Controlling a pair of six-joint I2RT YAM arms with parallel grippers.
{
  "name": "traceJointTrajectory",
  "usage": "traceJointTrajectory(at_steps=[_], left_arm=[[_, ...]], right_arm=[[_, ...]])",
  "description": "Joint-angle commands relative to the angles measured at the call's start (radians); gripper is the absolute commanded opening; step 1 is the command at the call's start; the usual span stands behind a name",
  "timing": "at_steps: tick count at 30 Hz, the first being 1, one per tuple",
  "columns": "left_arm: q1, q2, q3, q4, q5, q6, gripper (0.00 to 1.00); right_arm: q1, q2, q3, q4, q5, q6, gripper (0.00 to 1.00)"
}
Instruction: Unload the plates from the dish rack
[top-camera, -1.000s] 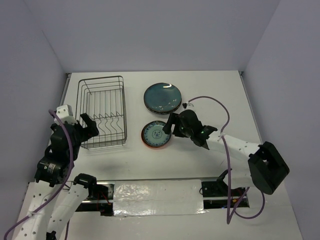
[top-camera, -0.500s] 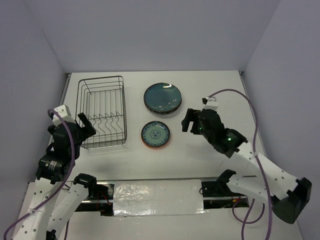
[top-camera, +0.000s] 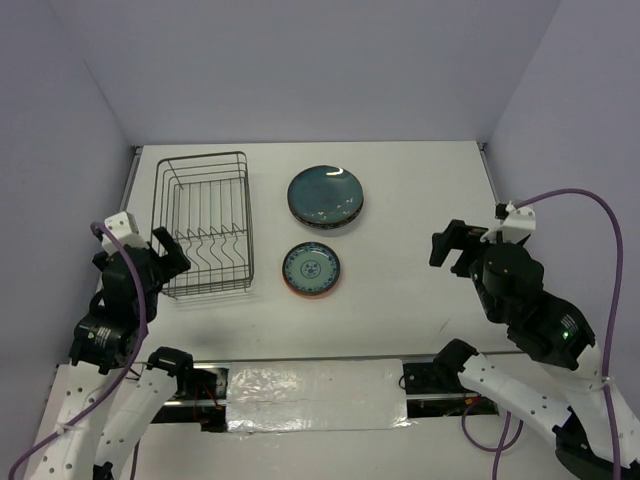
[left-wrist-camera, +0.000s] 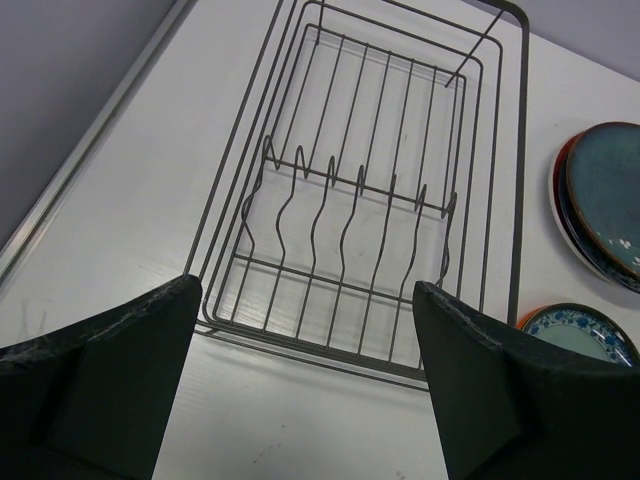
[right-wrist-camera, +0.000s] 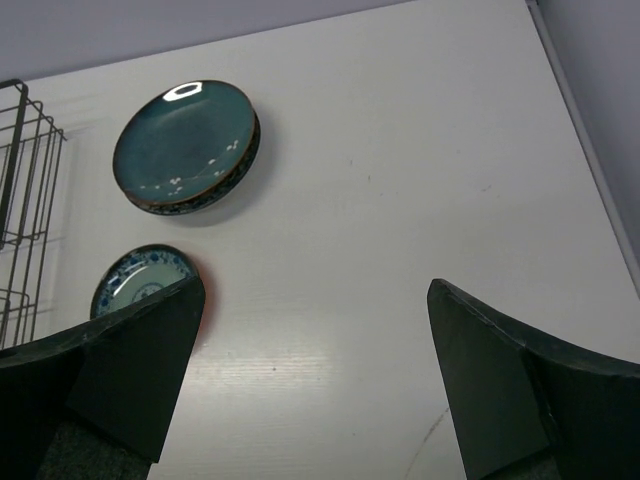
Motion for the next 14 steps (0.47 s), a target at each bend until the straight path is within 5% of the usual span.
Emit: traceJointTrajectory(at_steps=[1,14], left_arm=[[0.007,-0.021,0.002,0.046,0.03,0.006,0.99],[0.007,-0.03,-0.003,0.048,0.043,0.004,1.0]], right_arm=[[-0.002,-0.023,0.017,-0.08,0.032,-0.008,1.0],[-0.003,-0.055,-0.005,-0.084,0.016,0.012,1.0]])
